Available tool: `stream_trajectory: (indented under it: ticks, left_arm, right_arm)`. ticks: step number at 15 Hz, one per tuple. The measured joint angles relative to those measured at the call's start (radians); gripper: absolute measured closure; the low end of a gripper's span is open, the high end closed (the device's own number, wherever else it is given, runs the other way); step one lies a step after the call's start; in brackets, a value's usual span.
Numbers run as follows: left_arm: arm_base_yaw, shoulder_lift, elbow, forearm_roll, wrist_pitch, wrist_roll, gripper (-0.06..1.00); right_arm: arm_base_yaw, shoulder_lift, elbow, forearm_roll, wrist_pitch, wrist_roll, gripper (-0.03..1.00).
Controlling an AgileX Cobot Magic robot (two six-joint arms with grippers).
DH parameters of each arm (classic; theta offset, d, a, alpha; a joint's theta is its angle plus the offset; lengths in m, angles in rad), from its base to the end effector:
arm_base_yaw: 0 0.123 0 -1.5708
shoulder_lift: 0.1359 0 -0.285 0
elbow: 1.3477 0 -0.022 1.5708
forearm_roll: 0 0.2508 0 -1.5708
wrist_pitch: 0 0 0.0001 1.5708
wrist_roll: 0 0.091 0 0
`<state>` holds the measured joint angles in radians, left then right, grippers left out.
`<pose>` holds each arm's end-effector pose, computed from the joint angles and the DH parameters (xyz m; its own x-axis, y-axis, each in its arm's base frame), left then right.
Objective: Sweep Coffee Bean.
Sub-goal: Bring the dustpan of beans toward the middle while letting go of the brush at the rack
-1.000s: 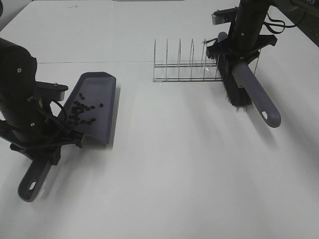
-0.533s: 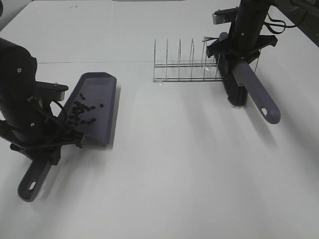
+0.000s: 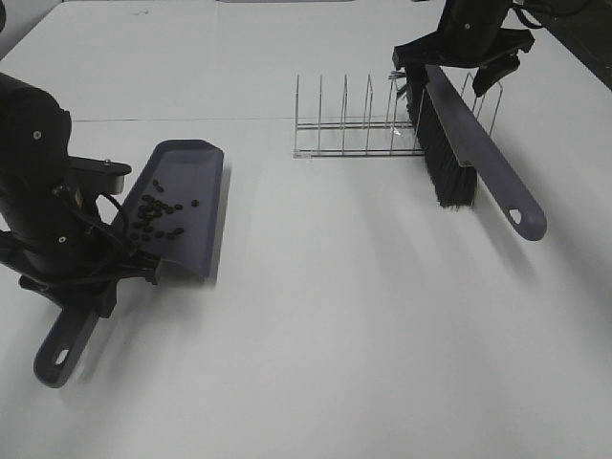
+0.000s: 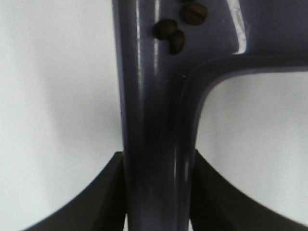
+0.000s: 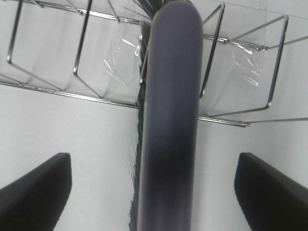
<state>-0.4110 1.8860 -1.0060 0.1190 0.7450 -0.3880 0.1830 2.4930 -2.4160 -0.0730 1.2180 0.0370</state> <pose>0.2955 -0.1208 0.1256 -0.9921 0.1107 -0.0587 0.1068 0.9921 0.0660 0.5234 0.0905 0.2025 -0.9207 -0.1585 -0.3566 -0.1468 0.9874 -0.0598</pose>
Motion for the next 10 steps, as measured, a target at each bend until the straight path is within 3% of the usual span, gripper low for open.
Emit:
stream_trajectory:
  ticks: [3, 6, 10]
  left_arm:
    - [0.000, 0.000, 0.000, 0.000, 0.000, 0.000, 0.60]
    - [0.000, 0.000, 0.000, 0.000, 0.000, 0.000, 0.60]
    - [0.000, 0.000, 0.000, 0.000, 0.000, 0.000, 0.60]
  right_arm:
    - [0.000, -0.086, 0.031, 0.006, 0.000, -0.010, 0.16]
    - [0.000, -0.212, 0.167, 0.007, 0.000, -0.025, 0.16]
    - [0.000, -0.451, 0.485, 0.007, 0.000, -0.026, 0.16]
